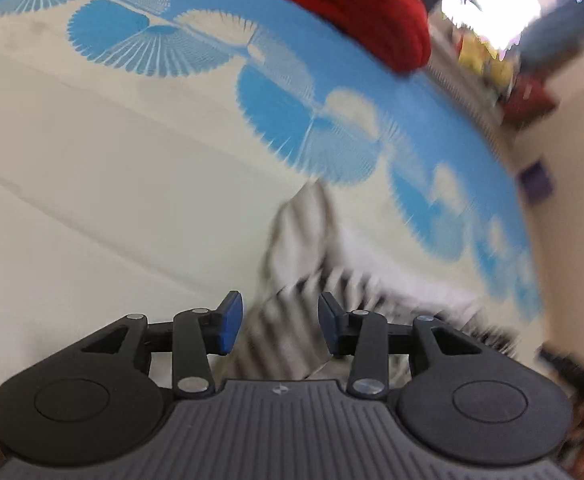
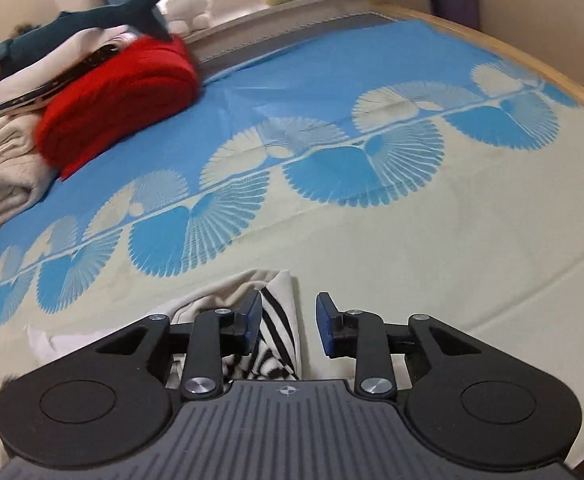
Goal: Fold small clothes
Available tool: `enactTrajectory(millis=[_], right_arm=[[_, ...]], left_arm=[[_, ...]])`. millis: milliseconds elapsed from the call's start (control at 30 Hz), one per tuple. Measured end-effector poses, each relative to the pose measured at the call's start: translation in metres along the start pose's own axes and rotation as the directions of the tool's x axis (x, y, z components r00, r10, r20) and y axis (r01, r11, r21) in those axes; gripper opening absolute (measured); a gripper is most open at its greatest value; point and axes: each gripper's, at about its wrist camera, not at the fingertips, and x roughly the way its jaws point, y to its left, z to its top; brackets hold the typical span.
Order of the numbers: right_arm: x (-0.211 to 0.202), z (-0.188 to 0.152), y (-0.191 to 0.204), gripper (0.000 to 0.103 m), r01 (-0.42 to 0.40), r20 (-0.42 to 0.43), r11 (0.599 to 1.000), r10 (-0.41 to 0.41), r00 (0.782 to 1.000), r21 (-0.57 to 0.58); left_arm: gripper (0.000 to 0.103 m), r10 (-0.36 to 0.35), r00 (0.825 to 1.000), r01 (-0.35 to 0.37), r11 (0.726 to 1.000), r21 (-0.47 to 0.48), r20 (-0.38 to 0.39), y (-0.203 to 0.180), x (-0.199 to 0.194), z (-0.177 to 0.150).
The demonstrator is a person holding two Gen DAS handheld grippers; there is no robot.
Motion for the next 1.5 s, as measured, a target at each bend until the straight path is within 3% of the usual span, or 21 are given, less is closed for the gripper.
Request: enactTrajectory(millis=[67,133,267,300,433,567,600,667,700,733,800,833,900,967,1067,1267,1367,1433,1500], right_arm=[[0.001,-0.007,-0.003,0.035,-0.035,-0.04,0.998,0.033,0.999,-0.049],[0.005,-0.019,0.0,0.038,-0.03,-0.071,0.991,0.021,0.997,-0.128],[0.018,-0.033,0.018,0.042,0.008,-0.081,0.955,-0.034,0.996,-0.295],[0.019,-0.034,0.023,0.047,0.01,-0.071,0.944,-0.035,0.997,-0.328],[0.033,-0.039,0.037,0.053,0.016,-0.065,0.912,-0.047,0.997,-0.41],[0.052,-0.039,0.048,0.053,0.03,-0.057,0.883,-0.064,0.996,-0.468],[0.057,-0.039,0.05,0.051,0.034,-0.054,0.875,-0.068,0.996,-0.482],[0.064,-0.037,0.054,0.043,0.028,-0.051,0.864,-0.063,0.997,-0.503],[0.066,-0.035,0.056,0.025,0.017,-0.046,0.862,-0.046,0.998,-0.506],[0.069,-0.032,0.058,0.005,-0.003,-0.047,0.864,-0.024,0.999,-0.503],[0.069,-0.026,0.062,0.003,-0.031,-0.024,0.872,0.022,0.999,-0.488],[0.067,-0.021,0.063,0.003,-0.028,0.013,0.88,0.039,0.999,-0.475],[0.06,-0.005,0.06,0.003,-0.019,0.109,0.92,0.067,0.992,-0.391],[0.059,0.01,0.053,0.003,0.002,0.184,0.957,0.053,0.981,-0.289],[0.073,0.021,0.058,0.003,0.06,0.22,0.965,-0.003,0.975,-0.254],[0.11,0.029,0.071,0.003,0.109,0.187,0.963,-0.063,0.98,-0.247],[0.127,0.029,0.08,0.003,0.132,0.182,0.951,-0.083,0.98,-0.278],[0.141,0.028,0.082,0.003,0.154,0.153,0.943,-0.113,0.982,-0.294],[0.161,0.025,0.082,0.004,0.161,0.073,0.935,-0.145,0.987,-0.316]], left_arm=[[0.049,0.036,0.999,-0.034,0.997,0.07,-0.028,-0.002,0.004,-0.007],[0.063,0.042,0.999,-0.038,0.993,0.108,-0.032,-0.003,0.006,-0.013],[0.067,0.059,0.997,-0.049,0.983,0.176,-0.051,-0.021,0.023,-0.021],[0.068,0.061,0.997,-0.049,0.978,0.204,-0.055,-0.029,0.027,-0.023],[0.068,0.134,0.991,-0.117,0.931,0.344,-0.025,-0.059,0.049,-0.031],[0.068,0.172,0.985,-0.166,0.904,0.394,0.02,-0.078,0.063,-0.03],[0.067,0.175,0.984,-0.174,0.901,0.397,0.034,-0.081,0.065,-0.028],[0.043,0.168,0.985,-0.172,0.899,0.403,0.044,-0.085,0.069,-0.024],[0.009,0.15,0.988,-0.151,0.903,0.402,0.032,-0.086,0.071,-0.021],[0.003,0.141,0.989,-0.147,0.904,0.401,0.045,-0.088,0.07,-0.018],[0.003,0.172,0.96,-0.251,0.879,0.405,0.221,-0.096,0.059,-0.009],[0.003,0.147,0.945,-0.252,0.896,0.366,0.291,-0.095,0.049,-0.001],[0.003,0.121,0.929,-0.224,0.937,0.269,0.35,-0.086,0.043,0.014],[0.003,0.134,0.93,-0.233,0.935,0.266,0.341,-0.086,0.054,0.023],[0.003,0.169,0.924,-0.281,0.908,0.31,0.343,-0.099,0.071,0.027],[0.003,0.21,0.92,-0.297,0.925,0.238,0.331,-0.091,0.09,0.044],[0.003,0.225,0.927,-0.298,0.927,0.228,0.299,-0.085,0.105,0.053],[0.004,0.242,0.937,-0.301,0.925,0.232,0.251,-0.081,0.122,0.058],[0.006,0.275,0.949,-0.304,0.925,0.227,0.151,-0.073,0.146,0.06]])
